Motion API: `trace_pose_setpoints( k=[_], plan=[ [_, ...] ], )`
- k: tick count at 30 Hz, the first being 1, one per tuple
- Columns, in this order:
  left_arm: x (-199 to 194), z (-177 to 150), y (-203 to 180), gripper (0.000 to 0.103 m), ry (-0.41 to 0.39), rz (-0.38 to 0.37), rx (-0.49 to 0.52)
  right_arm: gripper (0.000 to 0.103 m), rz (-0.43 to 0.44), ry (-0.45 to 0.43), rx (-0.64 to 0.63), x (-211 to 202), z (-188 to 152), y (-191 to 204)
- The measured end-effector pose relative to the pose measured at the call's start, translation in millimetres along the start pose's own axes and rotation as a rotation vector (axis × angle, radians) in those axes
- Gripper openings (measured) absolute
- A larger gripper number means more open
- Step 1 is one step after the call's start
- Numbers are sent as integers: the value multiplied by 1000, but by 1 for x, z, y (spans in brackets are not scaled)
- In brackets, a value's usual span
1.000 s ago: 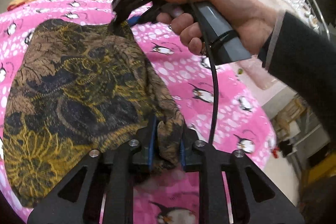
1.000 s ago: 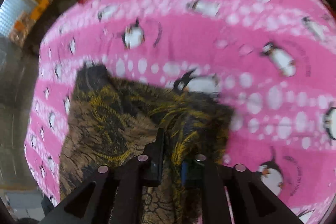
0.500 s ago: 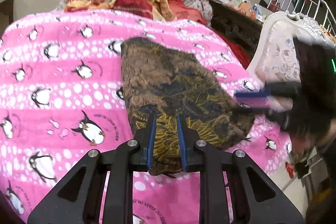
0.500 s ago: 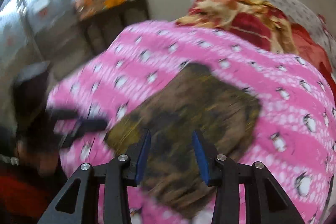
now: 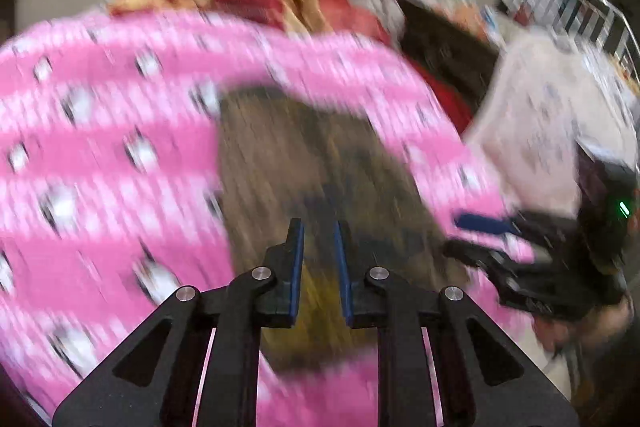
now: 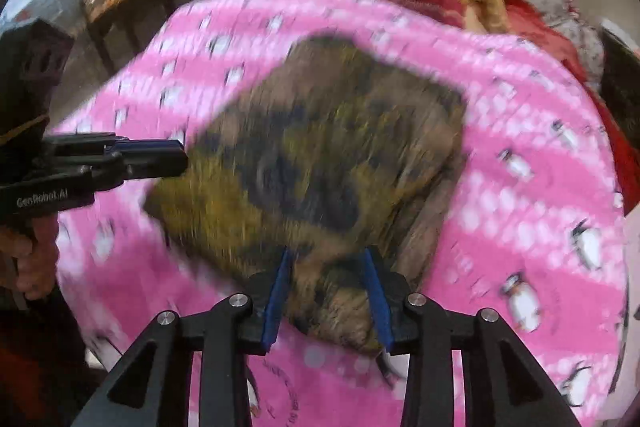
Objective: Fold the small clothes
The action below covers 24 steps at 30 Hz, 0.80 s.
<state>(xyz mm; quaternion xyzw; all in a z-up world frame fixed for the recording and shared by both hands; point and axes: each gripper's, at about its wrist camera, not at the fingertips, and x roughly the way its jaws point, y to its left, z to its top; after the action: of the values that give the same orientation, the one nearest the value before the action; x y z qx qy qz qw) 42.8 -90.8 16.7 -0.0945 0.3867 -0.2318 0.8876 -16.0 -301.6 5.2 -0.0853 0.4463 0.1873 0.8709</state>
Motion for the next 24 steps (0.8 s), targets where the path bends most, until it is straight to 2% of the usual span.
trace_pose_setpoints(
  k=[3, 6, 8, 10, 13, 14, 16, 18, 20, 24],
  plan=[
    [21, 51, 14, 15, -37, 35, -71, 47, -100, -58, 130, -12, 46, -10],
    [53, 82, 17, 15, -31, 44, -124, 49, -169, -65, 240, 0, 80, -12],
    [76, 90, 13, 15, -23, 67, -113, 50, -243, -56, 331, 23, 99, -15],
    [103, 89, 7, 15, -14, 110, -97, 50, -261, -31, 404, 46, 104, -25],
    [158, 77, 11, 15, 91, 165, -90, 50, -371, 43, 419, 100, 95, -48],
    [174, 69, 14, 15, 114, 193, -68, 58, -357, 89, 406, 124, 81, -60],
    [182, 60, 17, 15, 75, 186, -54, 67, -309, 23, 396, 125, 64, -74],
    [183, 60, 16, 15, 69, 196, -54, 74, -209, -7, 516, 119, 53, -93],
    [184, 60, 15, 15, 71, 207, -45, 76, -132, -26, 610, 120, 44, -108],
    [187, 62, 11, 15, 69, 229, -27, 76, -173, -17, 579, 122, 49, -101]
  ],
)
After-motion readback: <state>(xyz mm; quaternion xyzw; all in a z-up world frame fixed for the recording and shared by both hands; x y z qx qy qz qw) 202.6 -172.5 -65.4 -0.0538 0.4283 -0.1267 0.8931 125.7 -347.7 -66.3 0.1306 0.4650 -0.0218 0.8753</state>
